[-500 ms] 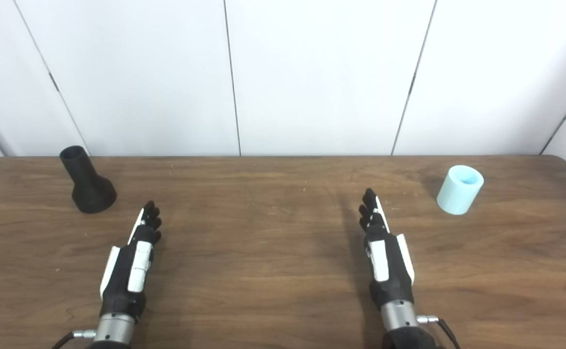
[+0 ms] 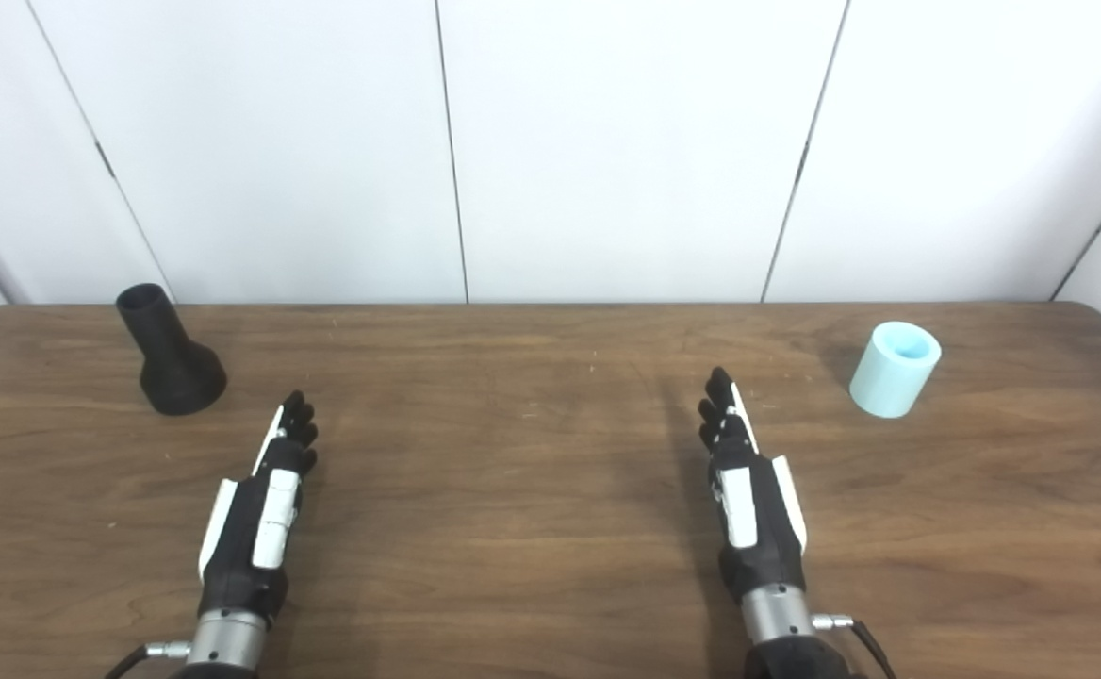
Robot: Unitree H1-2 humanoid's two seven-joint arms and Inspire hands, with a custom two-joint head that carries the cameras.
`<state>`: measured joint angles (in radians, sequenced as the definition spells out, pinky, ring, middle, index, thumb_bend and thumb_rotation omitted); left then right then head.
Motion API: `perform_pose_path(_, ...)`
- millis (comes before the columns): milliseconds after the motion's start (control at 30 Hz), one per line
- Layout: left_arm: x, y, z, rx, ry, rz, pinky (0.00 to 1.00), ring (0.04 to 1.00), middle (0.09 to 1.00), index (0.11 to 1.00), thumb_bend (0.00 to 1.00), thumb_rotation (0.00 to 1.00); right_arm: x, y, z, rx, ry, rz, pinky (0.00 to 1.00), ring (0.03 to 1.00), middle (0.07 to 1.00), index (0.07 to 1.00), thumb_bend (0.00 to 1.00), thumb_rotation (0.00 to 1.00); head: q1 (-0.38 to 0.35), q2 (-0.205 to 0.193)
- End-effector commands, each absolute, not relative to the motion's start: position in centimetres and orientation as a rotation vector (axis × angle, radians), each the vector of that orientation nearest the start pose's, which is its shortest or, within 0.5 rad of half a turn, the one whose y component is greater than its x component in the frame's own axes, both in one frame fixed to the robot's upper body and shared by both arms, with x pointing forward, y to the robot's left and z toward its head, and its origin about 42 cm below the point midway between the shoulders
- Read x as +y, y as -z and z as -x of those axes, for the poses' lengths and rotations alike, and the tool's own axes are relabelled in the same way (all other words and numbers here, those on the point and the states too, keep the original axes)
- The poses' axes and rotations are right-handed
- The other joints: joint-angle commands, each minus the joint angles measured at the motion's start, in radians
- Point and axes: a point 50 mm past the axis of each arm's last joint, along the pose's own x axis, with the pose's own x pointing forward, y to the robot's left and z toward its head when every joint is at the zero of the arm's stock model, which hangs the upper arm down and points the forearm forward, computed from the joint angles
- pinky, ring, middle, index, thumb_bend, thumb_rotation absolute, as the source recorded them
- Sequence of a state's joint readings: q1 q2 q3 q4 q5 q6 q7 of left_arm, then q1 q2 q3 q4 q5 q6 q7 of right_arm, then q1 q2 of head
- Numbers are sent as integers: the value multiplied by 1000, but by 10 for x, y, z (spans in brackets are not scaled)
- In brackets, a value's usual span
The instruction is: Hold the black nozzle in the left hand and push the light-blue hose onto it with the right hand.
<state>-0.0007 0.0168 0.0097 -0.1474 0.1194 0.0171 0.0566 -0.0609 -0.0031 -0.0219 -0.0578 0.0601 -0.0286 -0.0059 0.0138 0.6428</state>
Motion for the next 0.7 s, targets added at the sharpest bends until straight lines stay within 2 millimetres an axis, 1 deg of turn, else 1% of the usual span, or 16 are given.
perform_pose_path(0,217,-153,-286,-227,-74,-132,1000,1000,1000,1000,720,1000,-212,-145,-306,-209,-5,-57,1000,1000,1000,1000,708,1000,2,1)
perform_pose_path(133,216,-152,-286,-225,-74,-130,1000,1000,1000,1000,719,1000,-213,-145,-305,-209,-3,-55,1000,1000,1000,1000,709,1000,13,-9)
perform_pose_path(167,215,-152,-286,-225,-74,-129,1000,1000,1000,1000,719,1000,-214,-144,-305,-207,-2,-56,1000,1000,1000,1000,709,1000,23,-21)
perform_pose_path(233,214,-151,-286,-224,-73,-130,1000,1000,1000,1000,719,1000,-214,-143,-305,-206,-3,-56,1000,1000,1000,1000,709,1000,28,-26)
perform_pose_path(267,213,-150,-285,-223,-73,-130,1000,1000,1000,1000,716,1000,-215,-142,-305,-205,-3,-56,1000,1000,1000,1000,709,1000,38,-38)
perform_pose_path(300,212,-148,-285,-221,-72,-131,1000,1000,1000,1000,715,1000,-216,-140,-304,-203,-3,-55,1000,1000,1000,1000,708,1000,59,-58)
perform_pose_path(333,211,-147,-285,-220,-72,-131,998,1000,1000,1000,713,1000,-217,-138,-304,-202,-4,-55,1000,1000,1000,1000,709,1000,59,-58)
perform_pose_path(367,211,-145,-285,-219,-73,-130,997,1000,1000,1000,713,1000,-219,-136,-304,-201,-5,-53,1000,1000,1000,1000,709,1000,84,-77)
perform_pose_path(500,205,-138,-284,-218,-76,-107,1000,1000,1000,1000,731,1000,-230,-124,-303,-194,-12,-42,1000,1000,1000,1000,721,997,142,-122)
perform_pose_path(567,199,-134,-284,-218,-76,-89,1000,1000,1000,1000,728,1000,-236,-119,-303,-192,-15,-39,1000,1000,1000,1000,731,997,156,-137)
perform_pose_path(667,192,-129,-282,-221,-68,-75,1000,1000,1000,1000,729,1000,-242,-112,-302,-192,-19,-42,1000,1000,1000,1000,719,1000,168,-158)
